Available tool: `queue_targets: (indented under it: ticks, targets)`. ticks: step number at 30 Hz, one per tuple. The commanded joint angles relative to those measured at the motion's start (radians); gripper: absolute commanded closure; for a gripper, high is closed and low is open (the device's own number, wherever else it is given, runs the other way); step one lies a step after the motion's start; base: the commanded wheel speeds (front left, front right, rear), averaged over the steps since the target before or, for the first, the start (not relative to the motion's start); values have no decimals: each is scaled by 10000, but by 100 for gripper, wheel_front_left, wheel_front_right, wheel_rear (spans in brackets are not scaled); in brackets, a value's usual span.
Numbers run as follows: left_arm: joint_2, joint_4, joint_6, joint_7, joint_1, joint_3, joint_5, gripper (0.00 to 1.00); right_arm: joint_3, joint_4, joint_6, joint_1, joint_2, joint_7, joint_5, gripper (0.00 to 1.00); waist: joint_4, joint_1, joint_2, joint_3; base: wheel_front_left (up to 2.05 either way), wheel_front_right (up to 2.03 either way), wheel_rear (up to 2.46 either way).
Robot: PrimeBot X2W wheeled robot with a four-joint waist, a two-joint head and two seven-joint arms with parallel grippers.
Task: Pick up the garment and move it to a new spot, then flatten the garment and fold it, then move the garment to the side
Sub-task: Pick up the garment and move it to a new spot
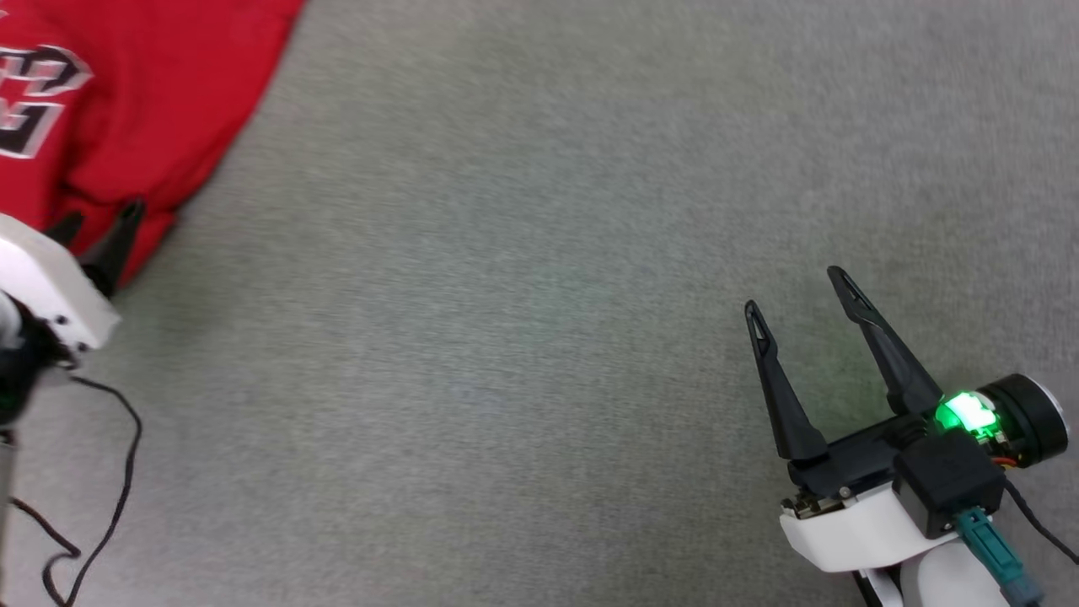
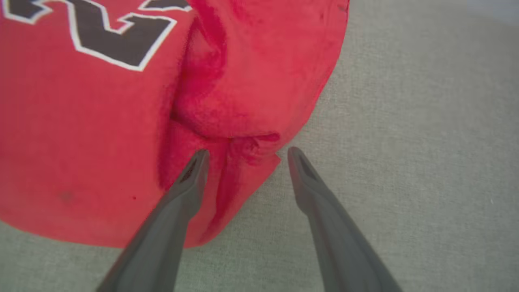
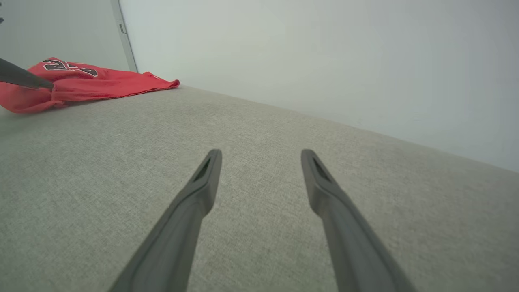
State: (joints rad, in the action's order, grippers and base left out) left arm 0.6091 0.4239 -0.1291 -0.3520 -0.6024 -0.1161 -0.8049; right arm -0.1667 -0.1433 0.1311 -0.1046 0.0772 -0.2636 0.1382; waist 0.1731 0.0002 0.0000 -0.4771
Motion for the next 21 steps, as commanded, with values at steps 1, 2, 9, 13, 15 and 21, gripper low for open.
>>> queue_targets:
  ticks: [1, 2, 9, 13, 15, 21]
  targets:
    - [135, 226, -4, -494, -238, 39, -257, 0, -31, -56, -6, -181, 7, -18, 52, 0, -572, -2, 0, -662, 0, 0, 0]
    - [370, 437, -5, -925, -422, 132, -462, 0, -59, -76, -6, -215, 0, -18, 53, 0, -661, -2, 0, -797, 0, 0, 0]
    - [967, 1521, 227, -2573, -1183, 368, -1178, 0, -62, -227, -5, -416, -56, -17, 77, 0, -1056, -2, 0, -1481, 0, 0, 0]
    - [884, 2097, 321, -3077, -1142, 122, -1185, 19, 7, -282, -6, -456, -2, -17, 75, 0, -1121, -2, 0, -1620, 0, 0, 0]
    - [754, 2239, 207, -3464, -1030, -175, -1235, 100, 54, -295, -6, -464, 32, -17, 110, 0, -1123, -2, 0, -1624, 0, 0, 0]
    - [696, 2309, 50, -2320, -1240, -139, -1124, 100, 113, -173, -6, -456, 46, -17, 128, 0, -1032, -2, 0, -1136, 0, 0, 0]
